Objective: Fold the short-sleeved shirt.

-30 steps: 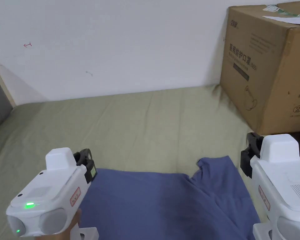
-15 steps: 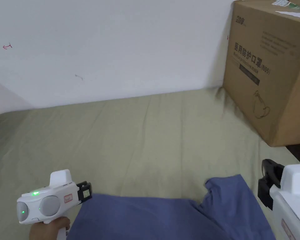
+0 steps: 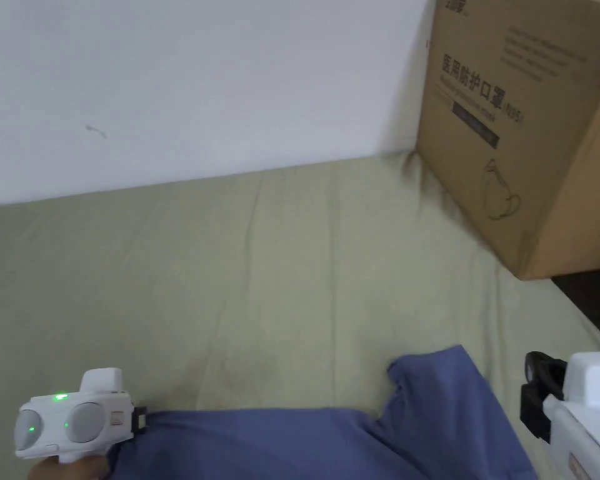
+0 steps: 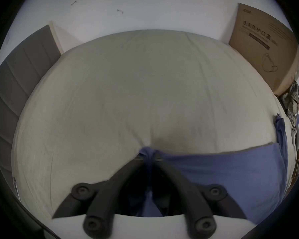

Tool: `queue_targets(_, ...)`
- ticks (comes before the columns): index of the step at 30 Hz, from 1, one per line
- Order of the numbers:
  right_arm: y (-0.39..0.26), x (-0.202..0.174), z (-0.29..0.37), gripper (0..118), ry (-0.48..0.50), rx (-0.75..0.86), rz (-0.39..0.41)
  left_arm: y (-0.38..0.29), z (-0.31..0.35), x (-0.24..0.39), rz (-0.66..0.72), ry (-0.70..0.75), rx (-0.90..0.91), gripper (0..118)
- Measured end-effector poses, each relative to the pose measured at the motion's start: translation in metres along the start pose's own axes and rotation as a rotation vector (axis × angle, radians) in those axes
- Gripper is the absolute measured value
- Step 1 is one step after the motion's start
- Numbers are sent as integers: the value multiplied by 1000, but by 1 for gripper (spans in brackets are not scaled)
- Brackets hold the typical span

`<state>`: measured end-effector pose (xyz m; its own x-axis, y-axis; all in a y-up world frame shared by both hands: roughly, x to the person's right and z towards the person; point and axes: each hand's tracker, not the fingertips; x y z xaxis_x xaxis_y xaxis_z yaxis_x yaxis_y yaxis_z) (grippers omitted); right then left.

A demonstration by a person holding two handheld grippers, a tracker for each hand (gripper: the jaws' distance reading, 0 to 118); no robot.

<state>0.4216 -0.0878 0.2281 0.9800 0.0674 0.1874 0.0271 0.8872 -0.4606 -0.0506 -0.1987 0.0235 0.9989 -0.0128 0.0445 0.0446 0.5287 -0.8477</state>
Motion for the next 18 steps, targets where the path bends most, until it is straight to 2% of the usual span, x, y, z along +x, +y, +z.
queue_targets(2, -4, 7, -18, 44, -1, -85, 1, -1, 5, 5, -6, -3, 1, 0)
queue_targets(4, -10, 11, -41, 65, 39, -195, -10, -1, 25, 3, -4, -12, 73, 0)
queue_targets(5, -15, 15, -53, 91, 44, -243, -22, -1, 34, 2, 3, -25, 92, 0)
queue_targets(6, -22, 16, -67, 109, 64, -306, -27, -1, 45, 0, 13, -48, 112, 0)
queue_targets(8, -36, 15, -86, 110, 61, -345, -16, -1, 67, -5, 19, -67, 136, 0)
queue_targets(10, -54, 11, -105, 109, 38, -433, 43, -3, 82, -5, 5, -74, 156, 0)
queue_targets(11, -60, 9, -113, 106, 39, -481, 59, -5, 92, -3, 1, -77, 160, 0)
queue_targets(13, -81, 8, -127, 96, 51, -560, 36, -9, 102, 0, -9, -82, 168, 0)
queue_targets(15, -95, 4, -135, 73, 67, -601, 35, -12, 111, 0, -13, -85, 173, 0)
queue_targets(16, -99, 4, -135, 71, 90, -605, 6, -14, 114, 1, -15, -82, 173, 0)
queue_targets(17, -96, 0, -125, 59, 62, -561, -30, -17, 116, 2, -13, -79, 174, 0)
queue_targets(18, -90, -2, -120, 23, 63, -564, -14, -21, 121, 1, -8, -78, 176, 0)
